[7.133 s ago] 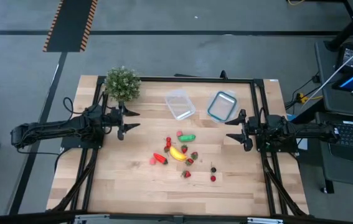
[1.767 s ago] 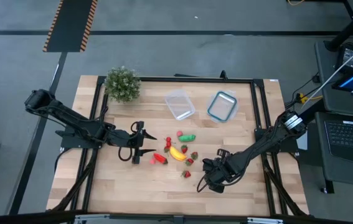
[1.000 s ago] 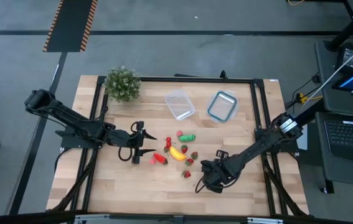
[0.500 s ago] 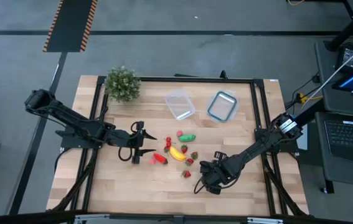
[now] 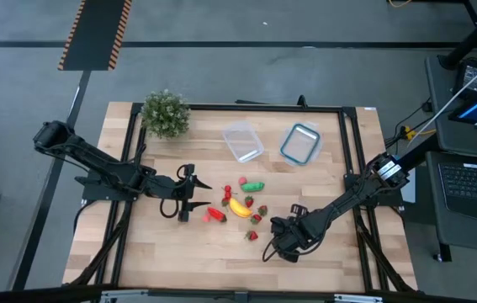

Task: Pick and placing Produce into tupperware

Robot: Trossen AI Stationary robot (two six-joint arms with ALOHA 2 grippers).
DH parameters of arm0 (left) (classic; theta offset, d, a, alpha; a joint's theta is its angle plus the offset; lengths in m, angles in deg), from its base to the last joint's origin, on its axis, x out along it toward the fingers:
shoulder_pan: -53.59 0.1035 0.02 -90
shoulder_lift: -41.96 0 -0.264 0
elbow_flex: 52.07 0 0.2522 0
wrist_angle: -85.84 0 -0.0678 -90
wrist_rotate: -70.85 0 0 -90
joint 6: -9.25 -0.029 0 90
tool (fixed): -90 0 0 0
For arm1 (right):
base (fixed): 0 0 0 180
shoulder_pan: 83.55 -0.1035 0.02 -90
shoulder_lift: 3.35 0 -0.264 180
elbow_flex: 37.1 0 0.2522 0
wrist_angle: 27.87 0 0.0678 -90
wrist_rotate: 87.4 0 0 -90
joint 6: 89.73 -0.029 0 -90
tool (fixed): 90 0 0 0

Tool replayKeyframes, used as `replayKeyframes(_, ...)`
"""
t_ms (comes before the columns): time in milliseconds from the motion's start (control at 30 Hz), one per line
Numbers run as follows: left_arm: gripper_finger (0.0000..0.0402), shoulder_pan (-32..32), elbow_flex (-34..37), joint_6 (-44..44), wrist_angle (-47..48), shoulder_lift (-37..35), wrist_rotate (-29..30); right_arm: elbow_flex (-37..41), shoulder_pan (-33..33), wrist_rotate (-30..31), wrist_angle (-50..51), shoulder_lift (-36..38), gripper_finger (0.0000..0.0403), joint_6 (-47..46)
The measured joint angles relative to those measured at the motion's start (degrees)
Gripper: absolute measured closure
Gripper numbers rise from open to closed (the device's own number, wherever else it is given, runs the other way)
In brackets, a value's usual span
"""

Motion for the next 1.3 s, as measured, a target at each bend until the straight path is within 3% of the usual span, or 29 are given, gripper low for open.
replayKeyframes(400, 0.0182, 0.0, 0.0, 0.0, 0.0, 0.0, 0.0, 0.0, 0.0, 0.2, 0.5, 0.0, 0.0294, -0.2)
replayKeyframes(733, 0.0182, 0.1, 0.0, 0.0, 0.0, 0.0, 0.0, 0.0, 0.1, 4.8, 0.0, 0.7, 0.0294, -1.5)
replayKeyframes(1300, 0.0182, 0.0, 0.0, 0.0, 1.3, 0.0, 0.2, 0.0, -1.7, 16.2, -1.6, 16.8, 0.0294, -0.1)
